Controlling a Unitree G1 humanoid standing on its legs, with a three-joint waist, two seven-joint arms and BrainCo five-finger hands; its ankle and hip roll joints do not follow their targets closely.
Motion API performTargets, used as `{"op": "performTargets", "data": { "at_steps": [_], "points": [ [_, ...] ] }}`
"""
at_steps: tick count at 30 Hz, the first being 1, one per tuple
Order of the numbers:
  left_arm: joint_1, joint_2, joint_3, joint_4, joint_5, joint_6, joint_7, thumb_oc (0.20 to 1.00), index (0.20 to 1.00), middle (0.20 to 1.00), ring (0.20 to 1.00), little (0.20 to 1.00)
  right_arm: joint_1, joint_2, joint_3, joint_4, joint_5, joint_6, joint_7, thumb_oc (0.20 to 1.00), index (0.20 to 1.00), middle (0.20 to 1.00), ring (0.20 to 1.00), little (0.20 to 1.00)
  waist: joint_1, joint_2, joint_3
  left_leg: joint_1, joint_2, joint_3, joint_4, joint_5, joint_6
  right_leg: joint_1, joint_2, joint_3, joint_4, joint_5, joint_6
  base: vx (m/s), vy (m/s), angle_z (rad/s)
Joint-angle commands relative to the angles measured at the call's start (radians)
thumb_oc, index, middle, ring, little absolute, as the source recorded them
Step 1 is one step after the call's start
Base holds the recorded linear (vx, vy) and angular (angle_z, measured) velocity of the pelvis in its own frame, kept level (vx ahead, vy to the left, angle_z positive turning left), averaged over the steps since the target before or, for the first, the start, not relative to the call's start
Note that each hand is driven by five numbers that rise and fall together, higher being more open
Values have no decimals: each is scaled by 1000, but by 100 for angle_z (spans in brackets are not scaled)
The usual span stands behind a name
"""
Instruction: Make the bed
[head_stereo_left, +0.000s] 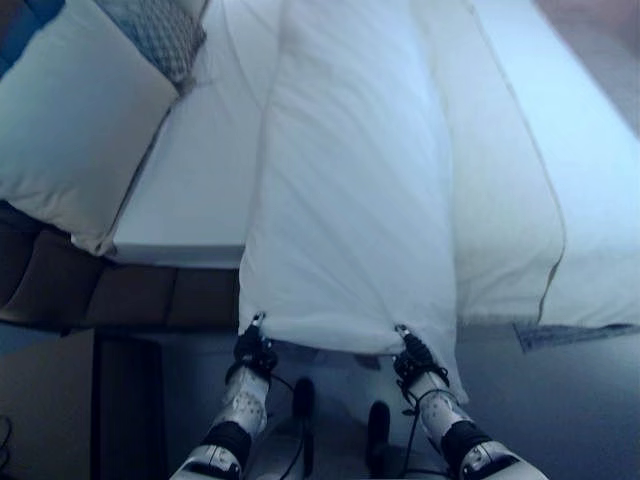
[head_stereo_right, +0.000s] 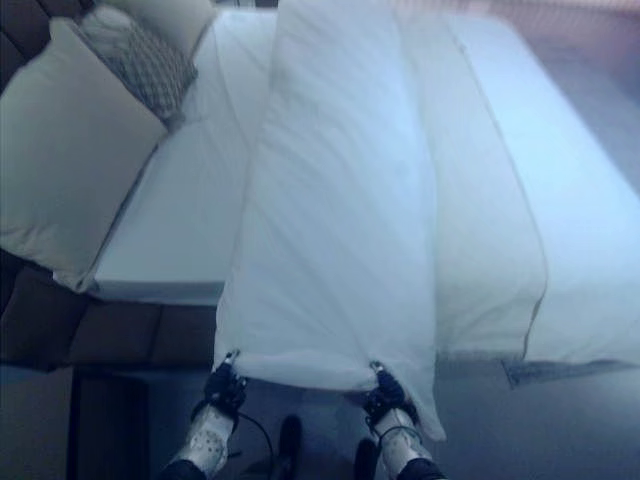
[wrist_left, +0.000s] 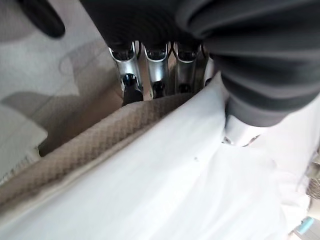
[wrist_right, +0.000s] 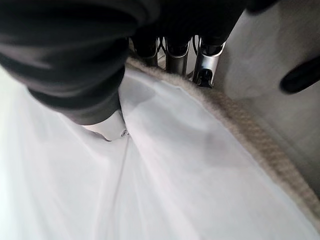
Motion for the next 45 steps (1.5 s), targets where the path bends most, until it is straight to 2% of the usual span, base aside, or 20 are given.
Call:
{"op": "performTargets", "data": {
  "at_steps": [1,9,15,16,17,18,20,24,35,41,45],
  "points": [
    [58,81,62,93,32,-47,63,200,200,200,200,200,47,-74,-31,9,6,-63,-58,200,200,200,200,200,25,-5,26,25,-24,2,-67,-4,-33,-13,-18,8,-40,62,41,-1,2,13],
    [-37,81,-12,234,136,-13,78,200,200,200,200,200,-50,-81,-37,91,-2,-92,-109,200,200,200,200,200,1,23,77,-16,-23,-9,-142,54,-48,-79,-15,-8,-61,82,41,1,-7,12],
    [-95,101,-50,278,200,-1,88,200,200,200,200,200,-126,-110,-53,147,-15,-94,-126,200,200,200,200,200,-10,29,110,-52,-20,-13,-157,71,-55,-121,-12,-1,-70,97,40,-3,-27,7],
    [-96,101,-49,278,200,-1,88,200,200,200,200,200,-128,-111,-53,148,-15,-94,-125,241,241,241,241,241,-10,29,111,-53,-20,-13,-157,71,-55,-122,-12,-1,-70,97,40,0,-38,4],
    [-107,106,-58,294,219,13,85,686,686,686,686,686,-141,-116,-55,168,-22,-90,-130,746,746,746,746,746,-11,30,116,-59,-19,-14,-160,76,-58,-128,-11,-2,-72,100,41,-3,-18,9],
    [-120,111,-65,305,234,19,88,1000,1000,1000,1000,1000,-156,-123,-57,186,-25,-87,-134,1000,1000,1000,1000,1000,-12,30,120,-64,-18,-13,-163,78,-59,-133,-10,-3,-74,102,42,6,-37,10],
    [-151,128,-84,336,300,39,96,1000,1000,1000,1000,1000,-180,-134,-61,233,-52,-69,-137,1000,1000,1000,1000,1000,-15,30,127,-73,-13,-9,-169,85,-66,-140,-4,-7,-87,111,43,18,-50,10],
    [-149,131,-75,350,326,45,107,1000,1000,1000,1000,1000,-172,-142,-71,268,-68,-52,-129,1000,1000,1000,1000,1000,-16,29,126,-68,-11,-5,-170,83,-67,-138,1,-6,-93,113,44,19,-29,2],
    [-14,115,-26,395,411,80,44,1000,1000,1000,1000,1000,4,-169,-108,297,-156,-8,-54,1000,1000,1000,1000,1000,-43,29,80,20,-1,11,-163,57,-65,-66,16,0,-79,70,29,23,-23,-3],
    [56,111,-6,412,473,91,16,1000,1000,1000,1000,1000,88,-187,-156,330,-198,16,-20,1000,1000,1000,1000,1000,-52,29,19,102,1,17,-158,34,-60,8,24,-7,-59,35,21,32,-31,-3],
    [96,119,-20,415,567,96,-5,1000,1000,1000,1000,1000,142,-197,-159,372,-301,46,9,1000,1000,1000,1000,1000,-60,26,-45,160,5,17,-157,21,-58,65,29,-9,-53,19,21,40,-38,2]
  ]
}}
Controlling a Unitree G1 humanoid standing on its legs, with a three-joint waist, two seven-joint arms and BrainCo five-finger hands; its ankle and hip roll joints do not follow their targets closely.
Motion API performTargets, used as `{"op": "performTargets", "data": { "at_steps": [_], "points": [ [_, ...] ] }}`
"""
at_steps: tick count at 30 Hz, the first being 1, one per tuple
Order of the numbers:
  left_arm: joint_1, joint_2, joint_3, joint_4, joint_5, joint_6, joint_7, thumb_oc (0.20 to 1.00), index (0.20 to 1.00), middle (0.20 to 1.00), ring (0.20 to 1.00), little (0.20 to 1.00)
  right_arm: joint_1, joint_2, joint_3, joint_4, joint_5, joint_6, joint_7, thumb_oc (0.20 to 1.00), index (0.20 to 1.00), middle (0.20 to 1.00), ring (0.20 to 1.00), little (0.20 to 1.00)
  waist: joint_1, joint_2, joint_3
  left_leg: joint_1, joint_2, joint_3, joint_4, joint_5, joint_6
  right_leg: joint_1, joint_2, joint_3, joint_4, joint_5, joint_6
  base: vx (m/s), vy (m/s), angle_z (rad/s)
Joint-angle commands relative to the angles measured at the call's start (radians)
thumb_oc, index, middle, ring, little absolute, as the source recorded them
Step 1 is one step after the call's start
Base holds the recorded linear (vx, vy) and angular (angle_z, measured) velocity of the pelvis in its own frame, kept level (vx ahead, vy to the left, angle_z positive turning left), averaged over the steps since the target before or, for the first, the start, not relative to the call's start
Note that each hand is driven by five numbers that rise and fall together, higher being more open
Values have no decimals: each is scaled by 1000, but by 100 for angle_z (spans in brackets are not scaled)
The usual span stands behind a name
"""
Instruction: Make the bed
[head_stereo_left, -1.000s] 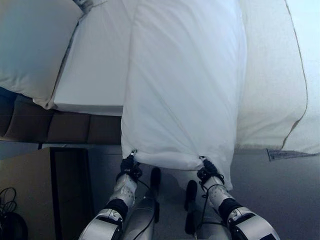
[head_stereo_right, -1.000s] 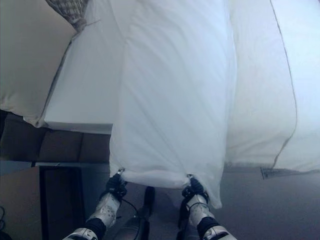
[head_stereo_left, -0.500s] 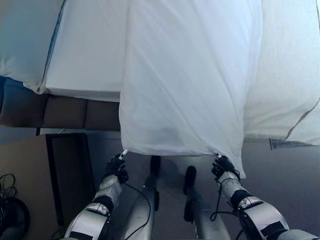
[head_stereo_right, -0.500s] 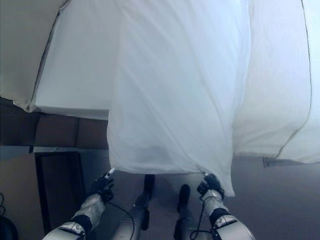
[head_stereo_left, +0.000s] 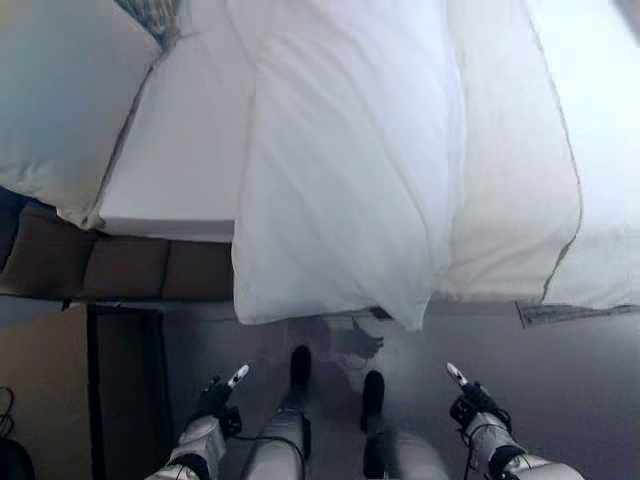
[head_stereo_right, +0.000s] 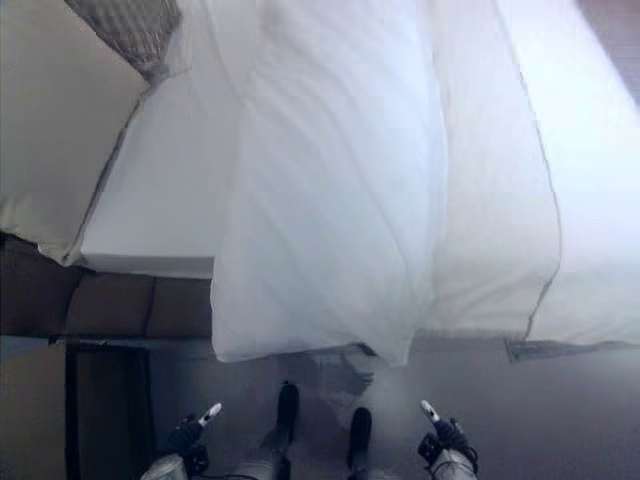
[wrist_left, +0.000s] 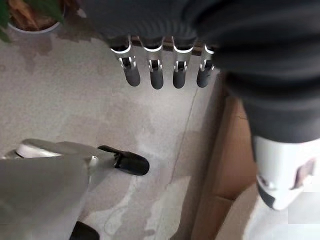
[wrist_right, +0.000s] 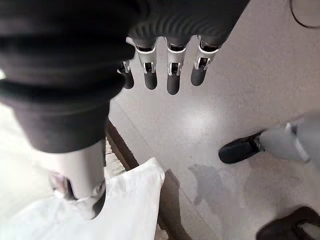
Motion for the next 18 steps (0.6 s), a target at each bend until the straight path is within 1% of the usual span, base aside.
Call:
{"op": "performTargets", "data": {
  "at_steps": [1,2,8,9,12,13,14,16,18],
  "points": [
    [4,-25,-22,63,131,4,-34,1000,1000,1000,1000,1000,62,-39,17,4,-156,39,35,1000,1000,1000,1000,1000,-4,20,-89,18,-19,31,21,-69,-18,-76,-10,17,66,-1,47,29,-31,3],
    [4,-25,-22,63,131,4,-34,1000,1000,1000,1000,1000,63,-39,17,4,-156,39,35,1000,1000,1000,1000,1000,-4,19,-88,19,-19,32,21,-69,-18,-75,-10,17,66,-1,47,32,-28,-4],
    [46,-16,-57,48,270,3,-60,1000,1000,1000,1000,1000,112,-57,101,-14,-402,63,82,1000,1000,1000,1000,1000,-7,10,-172,81,-15,40,42,-97,-15,-15,-1,33,71,-17,46,18,-19,-5],
    [54,-14,-53,48,282,4,-62,1000,1000,1000,1000,1000,122,-59,106,-23,-423,63,86,1000,1000,1000,1000,1000,-8,9,-183,91,-14,41,41,-100,-14,-7,0,35,71,-19,45,36,-33,-12],
    [77,-8,-70,35,338,1,-73,1000,1000,1000,1000,1000,140,-77,170,-35,-571,68,98,1000,1000,1000,1000,1000,-8,3,-213,123,-11,47,38,-107,-12,20,3,37,73,-24,46,34,-26,-6],
    [85,-3,-77,41,381,4,-80,1000,1000,1000,1000,1000,140,-91,217,-47,-670,72,105,1000,1000,1000,1000,1000,-8,-1,-231,138,-11,49,35,-110,-11,31,6,40,73,-24,46,19,-15,-4],
    [86,-3,-77,41,381,4,-80,1000,1000,1000,1000,1000,140,-91,217,-47,-670,72,105,1000,1000,1000,1000,1000,-8,-1,-230,138,-11,49,35,-110,-11,31,6,40,72,-24,46,19,-15,-4],
    [93,1,-89,49,431,7,-90,1000,1000,1000,1000,1000,142,-102,252,-48,-749,79,112,1000,1000,1000,1000,1000,-8,-4,-246,153,-11,53,30,-112,-11,43,6,42,70,-25,47,4,-8,-6],
    [98,0,-101,63,467,12,-94,1000,1000,1000,1000,1000,144,-107,270,-43,-790,85,117,1000,1000,1000,1000,1000,-9,-7,-260,167,-9,59,25,-113,-10,53,7,44,69,-25,48,5,-1,-2]
  ]
}}
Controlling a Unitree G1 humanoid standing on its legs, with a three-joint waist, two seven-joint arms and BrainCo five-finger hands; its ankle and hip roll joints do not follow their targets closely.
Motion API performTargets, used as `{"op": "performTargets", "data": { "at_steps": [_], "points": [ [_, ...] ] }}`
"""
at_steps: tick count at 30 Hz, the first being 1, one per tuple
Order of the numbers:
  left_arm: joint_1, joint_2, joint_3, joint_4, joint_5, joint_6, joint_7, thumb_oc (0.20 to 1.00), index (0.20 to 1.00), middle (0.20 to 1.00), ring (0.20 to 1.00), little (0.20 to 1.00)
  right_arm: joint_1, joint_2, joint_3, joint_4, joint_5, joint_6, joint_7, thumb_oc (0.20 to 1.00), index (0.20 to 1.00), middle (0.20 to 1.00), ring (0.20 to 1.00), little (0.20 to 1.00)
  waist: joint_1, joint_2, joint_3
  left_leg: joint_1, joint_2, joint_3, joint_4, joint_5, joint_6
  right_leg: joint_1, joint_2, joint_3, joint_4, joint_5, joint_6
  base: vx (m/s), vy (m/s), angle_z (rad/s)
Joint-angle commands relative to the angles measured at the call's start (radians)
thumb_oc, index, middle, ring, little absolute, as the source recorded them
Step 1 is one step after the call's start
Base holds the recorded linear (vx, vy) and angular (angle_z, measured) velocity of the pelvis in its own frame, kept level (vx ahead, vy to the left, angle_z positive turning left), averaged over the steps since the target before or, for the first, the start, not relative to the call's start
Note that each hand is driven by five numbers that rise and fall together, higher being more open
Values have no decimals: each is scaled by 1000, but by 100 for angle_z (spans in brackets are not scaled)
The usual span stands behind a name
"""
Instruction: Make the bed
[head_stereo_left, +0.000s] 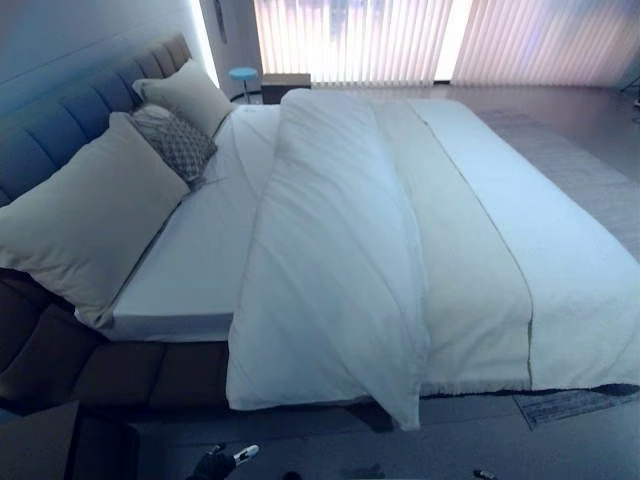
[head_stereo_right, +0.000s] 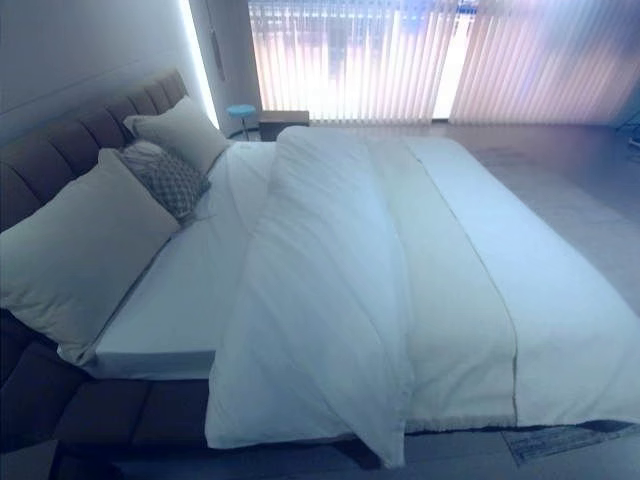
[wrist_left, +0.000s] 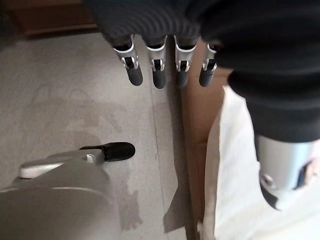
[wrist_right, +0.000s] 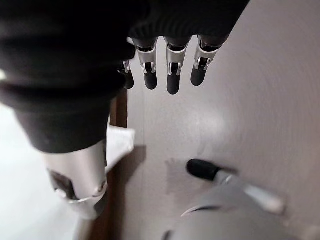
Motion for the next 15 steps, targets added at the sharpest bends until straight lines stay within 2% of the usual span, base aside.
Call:
{"op": "performTargets", "data": {
  "at_steps": [1,6,9,12,15],
  "points": [
    [-36,1,-19,63,91,-3,-13,1000,1000,1000,1000,1000,-42,-26,44,-16,-108,10,13,1000,1000,1000,1000,1000,-8,-26,-9,43,-42,28,25,-82,9,-48,-17,15,60,-2,65,0,0,0],
    [-29,-8,13,66,67,-11,10,1000,1000,1000,1000,1000,-42,-3,26,3,-83,14,5,1000,1000,1000,1000,1000,-4,-28,-19,63,-41,33,14,-86,12,-32,-20,14,54,-4,69,9,7,-6],
    [-32,-8,50,18,-19,-29,43,1000,1000,1000,1000,1000,-49,5,-4,-57,3,-3,-5,1000,1000,1000,1000,1000,0,-27,-11,66,-43,31,11,-86,14,-28,-24,11,55,-5,71,0,0,0],
    [-37,-1,51,-90,-112,-57,58,1000,1000,1000,1000,1000,-65,-3,-10,-166,74,-27,-16,1000,1000,1000,1000,1000,1,-26,12,54,-45,27,12,-82,15,-38,-28,3,59,-7,72,-13,11,0],
    [-78,24,32,-219,-231,-88,56,1000,1000,1000,1000,1000,-119,-26,2,-295,145,-53,-28,1000,1000,1000,1000,1000,4,-24,67,1,-47,15,19,-68,13,-83,-36,-7,69,0,72,-120,30,3]
  ]
}}
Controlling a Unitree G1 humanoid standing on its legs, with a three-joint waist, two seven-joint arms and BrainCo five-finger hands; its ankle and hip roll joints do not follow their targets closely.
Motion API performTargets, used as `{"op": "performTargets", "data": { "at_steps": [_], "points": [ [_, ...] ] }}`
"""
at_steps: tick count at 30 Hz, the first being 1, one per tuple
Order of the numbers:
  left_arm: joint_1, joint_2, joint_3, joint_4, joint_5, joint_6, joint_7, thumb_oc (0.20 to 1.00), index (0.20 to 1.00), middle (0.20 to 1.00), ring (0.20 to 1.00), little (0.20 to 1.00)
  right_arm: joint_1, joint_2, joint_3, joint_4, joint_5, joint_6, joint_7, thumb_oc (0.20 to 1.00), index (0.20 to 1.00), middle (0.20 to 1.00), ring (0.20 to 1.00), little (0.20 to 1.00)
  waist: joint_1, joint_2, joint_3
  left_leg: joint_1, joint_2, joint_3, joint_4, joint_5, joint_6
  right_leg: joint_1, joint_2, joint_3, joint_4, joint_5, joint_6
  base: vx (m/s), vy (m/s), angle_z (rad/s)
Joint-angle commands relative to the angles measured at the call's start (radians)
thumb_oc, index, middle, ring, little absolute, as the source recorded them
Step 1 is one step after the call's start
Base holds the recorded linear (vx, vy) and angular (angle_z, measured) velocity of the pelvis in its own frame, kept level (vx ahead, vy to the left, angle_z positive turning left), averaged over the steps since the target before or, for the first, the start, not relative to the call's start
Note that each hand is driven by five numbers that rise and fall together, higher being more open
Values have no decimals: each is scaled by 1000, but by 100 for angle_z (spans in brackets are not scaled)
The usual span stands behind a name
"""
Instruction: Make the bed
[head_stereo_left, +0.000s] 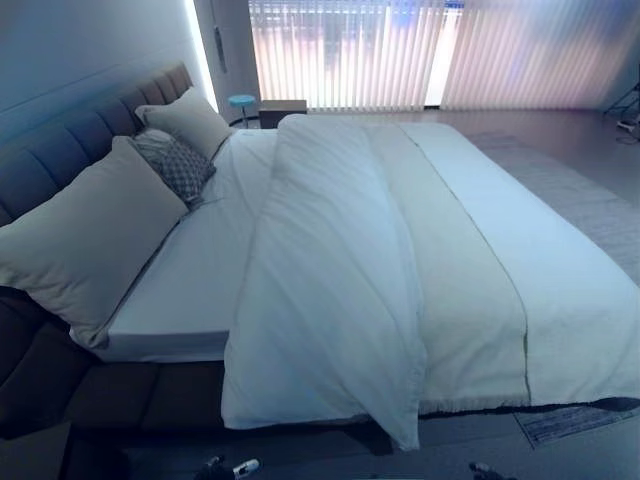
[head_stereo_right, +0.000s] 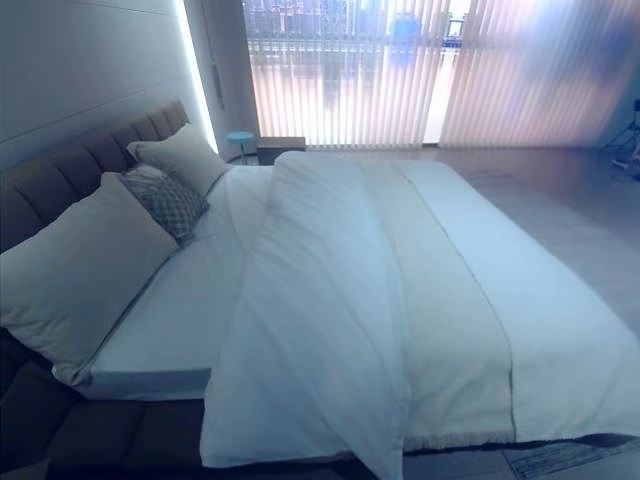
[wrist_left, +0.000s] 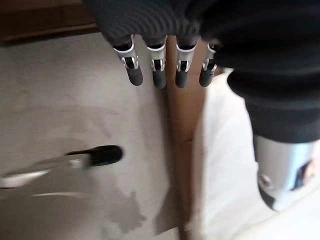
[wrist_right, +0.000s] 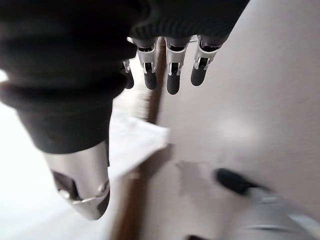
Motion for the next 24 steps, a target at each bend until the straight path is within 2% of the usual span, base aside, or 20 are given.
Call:
{"op": "performTargets", "data": {
  "at_steps": [1,4,5,6,10,12,16,19,21,22,24],
  "points": [
    [-148,32,-15,-37,-142,-82,13,1000,1000,1000,1000,1000,-142,-13,4,-100,110,-64,-25,1000,1000,1000,1000,1000,0,-31,99,-13,-56,1,28,-59,16,-94,-42,-15,71,6,75,-129,31,13],
    [-249,57,-59,-105,-221,-101,12,1000,1000,1000,1000,1000,-253,-34,37,-174,173,-86,-32,1000,1000,1000,1000,1000,2,-25,150,-81,-62,-6,31,-41,14,-156,-50,-23,69,25,76,-103,42,12],
    [-249,57,-59,-105,-221,-101,12,1000,1000,1000,1000,1000,-253,-34,37,-174,173,-86,-32,1000,1000,1000,1000,1000,2,-25,150,-81,-62,-6,31,-41,14,-156,-50,-23,69,25,76,-63,61,10],
    [-308,66,-82,-173,-309,-115,-2,1000,1000,1000,1000,1000,-329,-46,54,-230,226,-100,-35,1000,1000,1000,1000,1000,4,-20,180,-120,-69,-10,30,-30,13,-190,-55,-26,66,37,75,-22,63,11],
    [-426,71,-118,-246,-440,-123,-29,1000,1000,1000,1000,1000,-470,-49,92,-285,320,-120,-29,1000,1000,1000,1000,1000,10,-15,228,-184,-75,-3,27,-16,13,-254,-60,-18,63,53,79,5,65,3],
    [-515,65,-135,-276,-524,-127,-36,1000,1000,1000,1000,1000,-563,-29,99,-323,417,-140,-33,1000,1000,1000,1000,1000,13,-18,269,-247,-74,6,48,-15,15,-307,-65,-9,67,64,81,0,63,1],
    [-633,68,-159,-281,-564,-140,-28,1000,1000,1000,1000,1000,-683,-20,92,-324,520,-174,-44,1000,1000,1000,1000,1000,17,-24,304,-339,-73,16,115,-34,20,-379,-76,4,96,64,81,-26,45,-4],
    [-802,92,-188,-260,-609,-154,-21,1000,1000,1000,1000,1000,-862,-44,96,-281,609,-205,-63,1000,1000,1000,1000,1000,19,-25,342,-481,-84,16,211,-62,28,-512,-82,16,170,56,75,-50,42,-9],
    [-804,92,-188,-259,-609,-154,-21,1000,1000,1000,1000,1000,-864,-45,96,-279,610,-205,-62,1000,1000,1000,1000,1000,19,-25,341,-486,-83,17,214,-63,28,-517,-82,16,173,55,75,-12,14,-6],
    [-888,101,-197,-236,-632,-164,-12,1000,1000,1000,1000,1000,-950,-62,114,-241,622,-213,-78,1000,1000,1000,1000,1000,22,-26,352,-554,-87,17,245,-66,30,-580,-85,20,194,59,75,-13,20,-4],
    [-942,112,-203,-213,-636,-160,-14,1000,1000,1000,1000,1000,-1010,-81,135,-206,598,-207,-90,1000,1000,1000,1000,1000,23,-30,354,-604,-84,14,268,-73,33,-627,-83,28,202,63,75,0,0,0]
  ]
}}
